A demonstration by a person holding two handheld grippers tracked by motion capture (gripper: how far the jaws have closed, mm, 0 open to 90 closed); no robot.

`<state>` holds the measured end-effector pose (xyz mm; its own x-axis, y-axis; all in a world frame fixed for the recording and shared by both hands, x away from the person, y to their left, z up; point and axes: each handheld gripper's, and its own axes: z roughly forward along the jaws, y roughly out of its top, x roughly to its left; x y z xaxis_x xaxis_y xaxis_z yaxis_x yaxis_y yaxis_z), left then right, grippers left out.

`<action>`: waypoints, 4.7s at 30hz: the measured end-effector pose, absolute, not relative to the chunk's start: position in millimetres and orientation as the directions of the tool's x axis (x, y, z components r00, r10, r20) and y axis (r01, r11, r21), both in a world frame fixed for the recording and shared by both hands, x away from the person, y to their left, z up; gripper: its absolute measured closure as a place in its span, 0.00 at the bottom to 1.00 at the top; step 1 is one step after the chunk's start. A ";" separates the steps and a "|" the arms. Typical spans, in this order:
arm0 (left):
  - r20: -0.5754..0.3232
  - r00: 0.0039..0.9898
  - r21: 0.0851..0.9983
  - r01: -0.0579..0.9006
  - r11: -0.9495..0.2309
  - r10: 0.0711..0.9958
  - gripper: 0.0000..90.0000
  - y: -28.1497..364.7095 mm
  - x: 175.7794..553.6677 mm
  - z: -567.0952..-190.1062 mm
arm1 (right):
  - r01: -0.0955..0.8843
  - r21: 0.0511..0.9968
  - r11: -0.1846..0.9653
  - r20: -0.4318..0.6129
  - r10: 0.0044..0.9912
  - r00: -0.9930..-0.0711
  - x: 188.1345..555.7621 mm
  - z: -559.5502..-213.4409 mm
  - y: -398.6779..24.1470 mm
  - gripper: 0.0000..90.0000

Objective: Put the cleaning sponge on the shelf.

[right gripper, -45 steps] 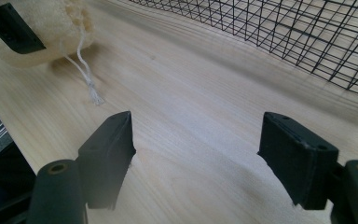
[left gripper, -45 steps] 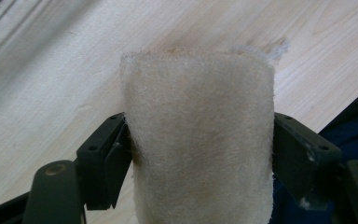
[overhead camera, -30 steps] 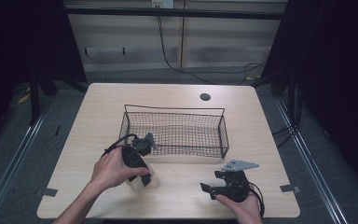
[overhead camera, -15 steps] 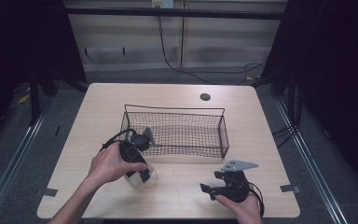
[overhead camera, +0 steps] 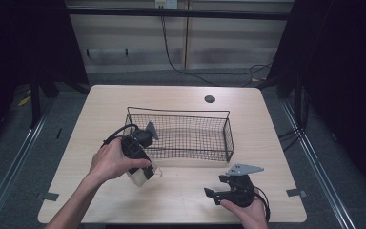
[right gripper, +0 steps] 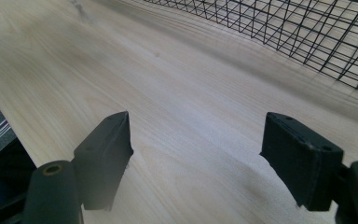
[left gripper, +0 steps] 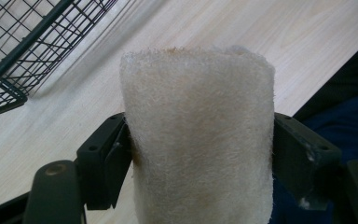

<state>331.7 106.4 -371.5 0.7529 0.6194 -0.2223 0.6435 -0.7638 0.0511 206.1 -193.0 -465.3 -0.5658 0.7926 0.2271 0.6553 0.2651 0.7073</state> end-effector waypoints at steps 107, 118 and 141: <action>-0.181 0.224 0.050 0.975 -0.218 0.958 0.29 130.1 444.5 -375.3 | 0.646 0.713 0.272 0.232 0.778 -0.584 203.3 -464.9 -191.2 0.25; -0.163 0.202 0.011 0.979 -0.203 0.966 0.29 129.1 448.6 -395.2 | 0.648 0.711 0.273 0.234 0.777 -0.584 202.8 -465.0 -190.1 0.25; -0.081 0.228 0.020 0.974 -0.227 0.970 0.29 115.9 443.8 -405.1 | 0.648 0.710 0.276 0.233 0.775 -0.587 204.0 -465.8 -189.3 0.25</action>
<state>443.8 115.9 -405.1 0.2281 0.9703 -0.0806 0.9736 -0.2272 0.0204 204.0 -189.3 -465.8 -0.5870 0.7752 0.2335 0.6476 0.2764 0.7101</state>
